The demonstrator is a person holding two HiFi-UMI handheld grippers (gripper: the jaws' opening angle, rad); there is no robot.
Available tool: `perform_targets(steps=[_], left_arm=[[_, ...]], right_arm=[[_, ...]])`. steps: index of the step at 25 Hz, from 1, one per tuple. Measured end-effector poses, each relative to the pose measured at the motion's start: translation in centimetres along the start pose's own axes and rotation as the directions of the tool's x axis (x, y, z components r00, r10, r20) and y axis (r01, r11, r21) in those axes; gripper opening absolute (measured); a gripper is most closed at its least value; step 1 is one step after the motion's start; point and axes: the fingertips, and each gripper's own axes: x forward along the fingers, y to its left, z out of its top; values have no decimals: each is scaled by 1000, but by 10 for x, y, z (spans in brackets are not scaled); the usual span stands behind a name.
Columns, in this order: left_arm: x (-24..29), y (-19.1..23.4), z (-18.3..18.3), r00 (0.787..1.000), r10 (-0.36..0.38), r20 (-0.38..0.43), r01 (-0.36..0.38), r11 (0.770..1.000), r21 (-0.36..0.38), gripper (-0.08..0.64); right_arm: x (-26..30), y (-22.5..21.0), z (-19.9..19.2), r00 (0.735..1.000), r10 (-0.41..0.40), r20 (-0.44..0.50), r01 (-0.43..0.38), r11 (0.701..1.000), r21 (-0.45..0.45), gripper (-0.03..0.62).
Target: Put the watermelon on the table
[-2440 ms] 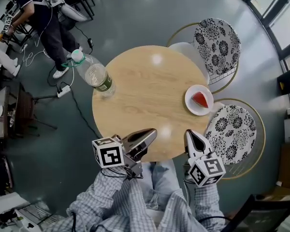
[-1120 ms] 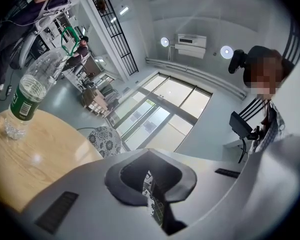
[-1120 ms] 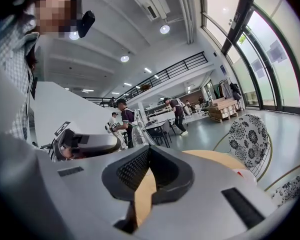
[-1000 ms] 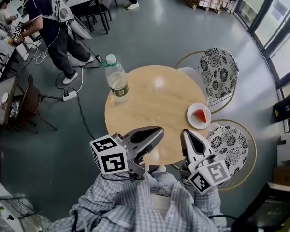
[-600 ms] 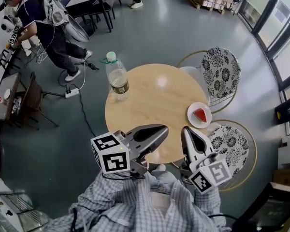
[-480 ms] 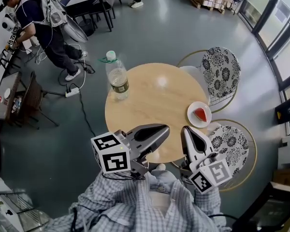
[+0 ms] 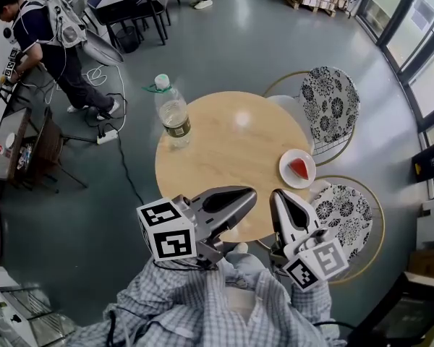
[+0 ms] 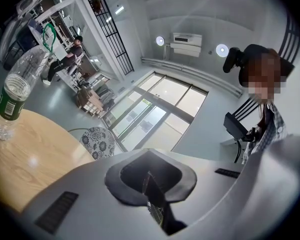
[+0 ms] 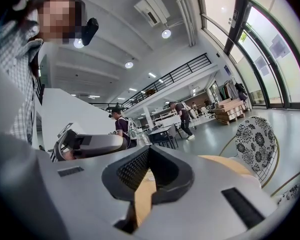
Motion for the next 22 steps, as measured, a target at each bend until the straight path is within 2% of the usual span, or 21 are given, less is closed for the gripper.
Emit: perform_targets(steps=[22], left_arm=[[1,16,-4,1000,7,-4,-7,998,-59,6]], right_arm=[[12,0,-8,999,25,-39,-24,1000,7,8]])
